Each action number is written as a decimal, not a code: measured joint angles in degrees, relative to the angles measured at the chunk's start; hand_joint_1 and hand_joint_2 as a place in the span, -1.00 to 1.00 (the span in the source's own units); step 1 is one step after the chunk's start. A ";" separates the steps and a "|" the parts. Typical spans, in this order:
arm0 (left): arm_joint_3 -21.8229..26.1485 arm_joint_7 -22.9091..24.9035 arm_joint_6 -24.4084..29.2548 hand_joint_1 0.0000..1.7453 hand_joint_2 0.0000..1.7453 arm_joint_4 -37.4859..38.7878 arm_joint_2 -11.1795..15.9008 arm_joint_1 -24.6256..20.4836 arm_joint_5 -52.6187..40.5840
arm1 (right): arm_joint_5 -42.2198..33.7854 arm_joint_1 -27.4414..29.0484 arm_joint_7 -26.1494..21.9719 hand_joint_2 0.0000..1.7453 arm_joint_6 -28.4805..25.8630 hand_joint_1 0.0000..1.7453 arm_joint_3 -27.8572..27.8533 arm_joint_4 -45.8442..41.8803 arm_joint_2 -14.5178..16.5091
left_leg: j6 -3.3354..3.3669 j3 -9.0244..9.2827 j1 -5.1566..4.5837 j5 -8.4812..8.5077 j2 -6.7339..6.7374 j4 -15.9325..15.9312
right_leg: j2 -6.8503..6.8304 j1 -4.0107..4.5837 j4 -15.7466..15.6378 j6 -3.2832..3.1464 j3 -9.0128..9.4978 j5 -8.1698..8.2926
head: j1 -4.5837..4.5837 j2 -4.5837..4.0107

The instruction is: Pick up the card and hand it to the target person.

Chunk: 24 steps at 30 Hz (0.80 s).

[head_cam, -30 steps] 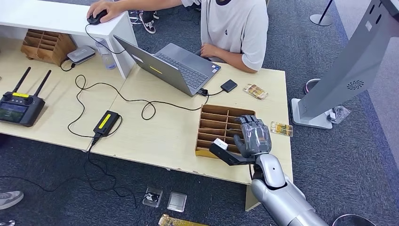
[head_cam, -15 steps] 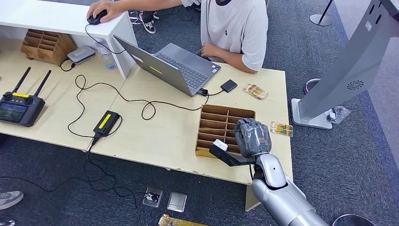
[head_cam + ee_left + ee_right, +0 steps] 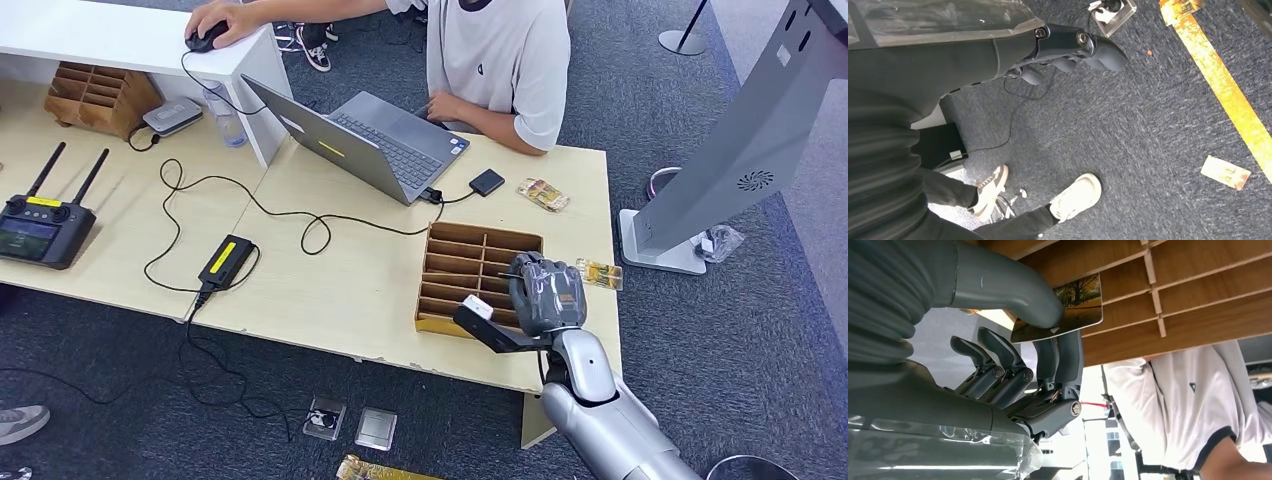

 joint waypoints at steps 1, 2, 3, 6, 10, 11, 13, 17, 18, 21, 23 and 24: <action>0.01 -0.04 0.06 -1.00 1.00 0.03 -0.02 0.00 -0.18 | 0.29 0.32 0.06 1.00 -0.77 1.00 -0.16 -0.43 -0.21 | 0.00 0.00 0.00 0.00 0.00 0.00 | 0.00 0.00 0.00 0.00 0.00 0.00 | -0.01 0.00; 0.01 -0.07 0.11 -1.00 1.00 0.05 -0.04 -0.01 -0.30 | 0.62 0.65 0.12 1.00 -1.66 1.00 -0.31 -0.93 -0.44 | 0.00 0.00 0.00 0.00 0.00 0.00 | 0.00 0.00 0.00 0.00 0.00 0.00 | -0.01 0.00; 0.02 -0.09 0.13 -1.00 1.00 0.07 -0.07 -0.03 -0.37 | 1.10 0.99 0.18 1.00 -2.50 1.00 -0.48 -1.45 -0.63 | 0.00 0.00 0.00 0.00 0.00 0.00 | 0.00 0.00 0.00 0.00 0.00 0.00 | -0.01 0.00; 0.02 0.06 0.07 -1.00 1.00 0.12 -0.16 -0.08 0.07 | 3.61 2.44 -0.38 1.00 -4.45 1.00 -1.70 -4.09 -0.95 | 0.00 0.00 0.00 0.00 0.00 0.00 | 0.00 0.00 0.00 0.00 0.00 0.00 | -0.01 0.00; 0.02 0.90 -0.42 -1.00 1.00 0.21 -0.30 0.00 2.95 | 6.46 4.71 -5.10 1.00 -5.20 1.00 -5.22 -9.42 0.16 | 0.00 0.00 0.00 0.00 0.00 -0.01 | 0.01 0.00 0.01 0.00 0.00 0.00 | -0.01 0.00; 0.02 1.07 -0.46 -1.00 1.00 0.26 -0.32 0.06 3.67 | 6.56 4.95 -6.24 1.00 -5.22 1.00 -6.09 -10.46 0.77 | 0.00 0.01 0.00 0.00 0.00 -0.01 | 0.01 0.00 0.02 0.00 0.00 0.00 | -0.01 0.00; 0.02 1.36 -0.49 -1.00 1.00 0.40 -0.35 0.23 4.92 | 6.11 5.07 -8.42 1.00 -5.26 1.00 -7.58 -12.08 2.07 | -0.01 0.02 0.00 0.01 0.00 -0.01 | 0.01 0.00 0.02 0.00 0.01 0.00 | 0.00 0.00; 0.26 1.63 -0.48 -1.00 1.00 0.86 -0.52 0.58 6.54 | 4.93 5.02 -12.02 1.00 -5.29 1.00 -10.05 -14.31 5.07 | -0.01 0.04 0.00 0.01 0.00 -0.01 | 0.00 0.00 0.03 0.00 0.02 0.00 | -0.01 0.00; 0.32 1.65 -0.48 -1.00 1.00 0.99 -0.57 0.63 6.71 | 4.81 5.06 -12.78 1.00 -5.29 1.00 -10.62 -14.80 5.79 | -0.01 0.05 0.00 0.01 0.00 -0.01 | -0.01 0.00 0.03 0.00 0.03 0.00 | -0.01 0.00; 0.46 1.68 -0.63 -1.00 1.00 1.40 -0.79 0.73 6.92 | 3.81 5.68 -15.50 1.00 -5.31 1.00 -12.94 -16.33 8.26 | -0.01 0.04 0.00 0.01 0.00 -0.01 | -0.01 0.00 0.03 0.00 0.03 0.00 | -0.01 0.00; 0.66 1.64 -0.93 -1.00 1.00 1.67 -0.97 0.73 6.67 | 2.96 6.09 -16.28 1.00 -5.33 1.00 -14.14 -16.77 9.85 | -0.01 0.03 -0.01 0.01 0.00 -0.01 | 0.00 -0.01 0.02 0.00 0.03 0.00 | -0.01 0.00; 0.75 1.56 -1.07 -1.00 1.00 1.78 -1.03 0.71 6.45 | 2.86 6.11 -16.06 1.00 -5.33 1.00 -14.27 -16.69 10.34 | -0.01 0.02 -0.01 0.01 0.00 -0.01 | 0.00 -0.01 0.02 0.00 0.03 0.00 | 0.00 0.00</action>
